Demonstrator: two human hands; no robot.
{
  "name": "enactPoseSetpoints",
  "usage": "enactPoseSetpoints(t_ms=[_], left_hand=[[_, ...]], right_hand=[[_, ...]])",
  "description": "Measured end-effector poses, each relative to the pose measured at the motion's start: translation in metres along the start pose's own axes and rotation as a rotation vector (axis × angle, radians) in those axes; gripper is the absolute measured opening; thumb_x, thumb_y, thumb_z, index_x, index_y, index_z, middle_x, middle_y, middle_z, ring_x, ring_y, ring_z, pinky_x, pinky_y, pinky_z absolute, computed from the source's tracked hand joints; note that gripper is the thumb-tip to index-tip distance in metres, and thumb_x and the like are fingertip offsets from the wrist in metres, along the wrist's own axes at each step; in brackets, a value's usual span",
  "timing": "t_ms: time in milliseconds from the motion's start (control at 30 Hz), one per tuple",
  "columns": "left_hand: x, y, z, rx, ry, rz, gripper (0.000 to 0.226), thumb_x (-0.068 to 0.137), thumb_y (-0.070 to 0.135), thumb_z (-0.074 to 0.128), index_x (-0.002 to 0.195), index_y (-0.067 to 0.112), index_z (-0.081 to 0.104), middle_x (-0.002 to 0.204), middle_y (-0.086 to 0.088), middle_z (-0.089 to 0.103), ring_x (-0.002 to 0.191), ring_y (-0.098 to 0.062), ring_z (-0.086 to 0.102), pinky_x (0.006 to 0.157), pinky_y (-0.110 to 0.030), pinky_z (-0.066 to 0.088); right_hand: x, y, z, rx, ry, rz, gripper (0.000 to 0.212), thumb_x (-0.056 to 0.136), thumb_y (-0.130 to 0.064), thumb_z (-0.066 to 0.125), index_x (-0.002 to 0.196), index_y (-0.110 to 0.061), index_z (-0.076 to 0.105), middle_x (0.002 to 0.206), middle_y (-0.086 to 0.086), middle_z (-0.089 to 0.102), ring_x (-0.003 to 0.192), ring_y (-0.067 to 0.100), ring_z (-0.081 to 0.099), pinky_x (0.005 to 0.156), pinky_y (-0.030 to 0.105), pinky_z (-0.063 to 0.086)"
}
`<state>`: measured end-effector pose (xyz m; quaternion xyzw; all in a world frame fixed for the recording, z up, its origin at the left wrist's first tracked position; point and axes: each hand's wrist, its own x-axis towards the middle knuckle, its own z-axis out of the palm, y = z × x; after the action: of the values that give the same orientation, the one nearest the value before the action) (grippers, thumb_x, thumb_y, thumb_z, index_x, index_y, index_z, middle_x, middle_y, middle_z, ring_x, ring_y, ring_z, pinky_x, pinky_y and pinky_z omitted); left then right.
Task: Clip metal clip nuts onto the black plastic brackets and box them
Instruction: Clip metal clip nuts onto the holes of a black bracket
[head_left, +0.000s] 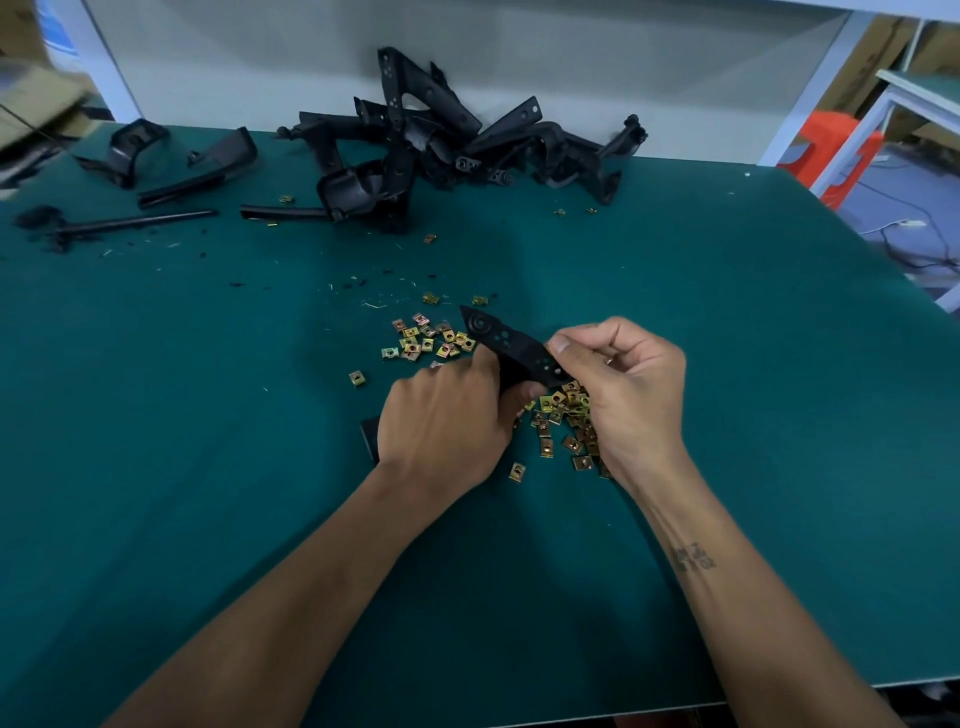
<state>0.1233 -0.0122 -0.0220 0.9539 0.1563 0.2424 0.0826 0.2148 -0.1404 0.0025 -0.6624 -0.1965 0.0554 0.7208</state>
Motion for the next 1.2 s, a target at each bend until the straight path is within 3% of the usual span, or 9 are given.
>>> enactPoseSetpoints(t_ms=[100, 200, 400, 667, 900, 1000, 1067, 1133, 1200], left_hand=[[0.000, -0.001, 0.000, -0.012, 0.000, 0.000, 0.060, 0.098, 0.071, 0.023, 0.090, 0.019, 0.054, 0.071, -0.002, 0.067, 0.059, -0.035, 0.064, 0.051, -0.031, 0.026], [0.000, 0.000, 0.000, -0.026, -0.001, 0.001, 0.054, 0.099, 0.069, 0.028, 0.087, 0.020, 0.049, 0.071, -0.003, 0.067, 0.058, -0.035, 0.064, 0.051, -0.031, 0.027], [0.000, -0.001, 0.000, -0.032, -0.009, -0.003, 0.051, 0.099, 0.069, 0.028, 0.086, 0.022, 0.045, 0.073, -0.003, 0.066, 0.061, -0.035, 0.065, 0.052, -0.032, 0.026], [-0.001, -0.002, 0.002, -0.046, 0.008, -0.005, 0.050, 0.097, 0.071, 0.021, 0.083, 0.023, 0.032, 0.071, -0.004, 0.064, 0.059, -0.036, 0.062, 0.050, -0.032, 0.027], [-0.001, -0.002, 0.003, -0.020, 0.014, -0.002, 0.051, 0.097, 0.070, 0.021, 0.081, 0.023, 0.031, 0.069, -0.004, 0.064, 0.056, -0.035, 0.062, 0.050, -0.032, 0.027], [-0.002, -0.002, 0.003, -0.023, 0.012, 0.003, 0.050, 0.097, 0.070, 0.024, 0.082, 0.023, 0.031, 0.069, -0.004, 0.064, 0.057, -0.036, 0.062, 0.050, -0.032, 0.027], [-0.002, -0.002, 0.003, -0.033, 0.006, -0.008, 0.051, 0.097, 0.072, 0.023, 0.083, 0.024, 0.031, 0.071, -0.005, 0.065, 0.060, -0.037, 0.064, 0.051, -0.033, 0.028], [0.001, -0.003, 0.004, -0.049, -0.003, -0.043, 0.054, 0.094, 0.075, 0.019, 0.083, 0.024, 0.033, 0.068, -0.006, 0.061, 0.064, -0.037, 0.065, 0.053, -0.034, 0.029], [0.002, -0.004, 0.005, -0.059, -0.019, -0.066, 0.058, 0.093, 0.076, 0.018, 0.080, 0.022, 0.035, 0.060, -0.001, 0.047, 0.066, -0.037, 0.064, 0.054, -0.035, 0.030]], right_hand=[[-0.001, 0.001, 0.004, 0.046, 0.045, 0.029, 0.021, 0.081, -0.004, 0.079, 0.069, -0.022, 0.078, 0.075, 0.009, 0.071, 0.077, 0.024, 0.061, 0.078, 0.036, 0.053], [-0.002, 0.003, 0.003, -0.005, 0.023, -0.012, 0.023, 0.084, -0.003, 0.078, 0.072, -0.023, 0.077, 0.074, 0.003, 0.072, 0.074, 0.017, 0.061, 0.073, 0.029, 0.052], [-0.004, 0.004, 0.005, -0.042, 0.016, -0.061, 0.022, 0.088, 0.000, 0.076, 0.076, -0.019, 0.075, 0.077, 0.018, 0.069, 0.074, 0.018, 0.059, 0.070, 0.026, 0.050], [-0.011, 0.010, 0.014, 0.075, 0.056, -0.064, 0.019, 0.086, 0.000, 0.073, 0.076, -0.016, 0.074, 0.079, -0.004, 0.074, 0.074, 0.013, 0.063, 0.070, 0.023, 0.053], [-0.009, 0.011, 0.009, 0.157, -0.068, -0.073, 0.019, 0.085, -0.013, 0.065, 0.070, -0.015, 0.075, 0.075, 0.004, 0.072, 0.078, 0.017, 0.066, 0.073, 0.028, 0.052], [-0.006, 0.011, 0.005, 0.103, -0.048, -0.022, 0.027, 0.081, -0.032, 0.059, 0.070, -0.017, 0.080, 0.079, 0.007, 0.073, 0.090, 0.033, 0.067, 0.088, 0.051, 0.050], [0.001, 0.008, -0.004, -0.004, -0.073, 0.010, 0.040, 0.089, -0.041, 0.052, 0.073, -0.019, 0.081, 0.088, 0.010, 0.077, 0.096, 0.041, 0.068, 0.092, 0.055, 0.050], [0.009, 0.003, -0.019, -0.104, -0.056, 0.008, 0.044, 0.098, -0.041, 0.046, 0.079, -0.022, 0.082, 0.092, 0.005, 0.079, 0.095, 0.027, 0.072, 0.088, 0.046, 0.054], [0.018, -0.003, -0.038, -0.201, 0.045, 0.021, 0.031, 0.097, -0.029, 0.053, 0.086, -0.025, 0.081, 0.090, -0.003, 0.080, 0.091, 0.012, 0.073, 0.088, 0.038, 0.055]])
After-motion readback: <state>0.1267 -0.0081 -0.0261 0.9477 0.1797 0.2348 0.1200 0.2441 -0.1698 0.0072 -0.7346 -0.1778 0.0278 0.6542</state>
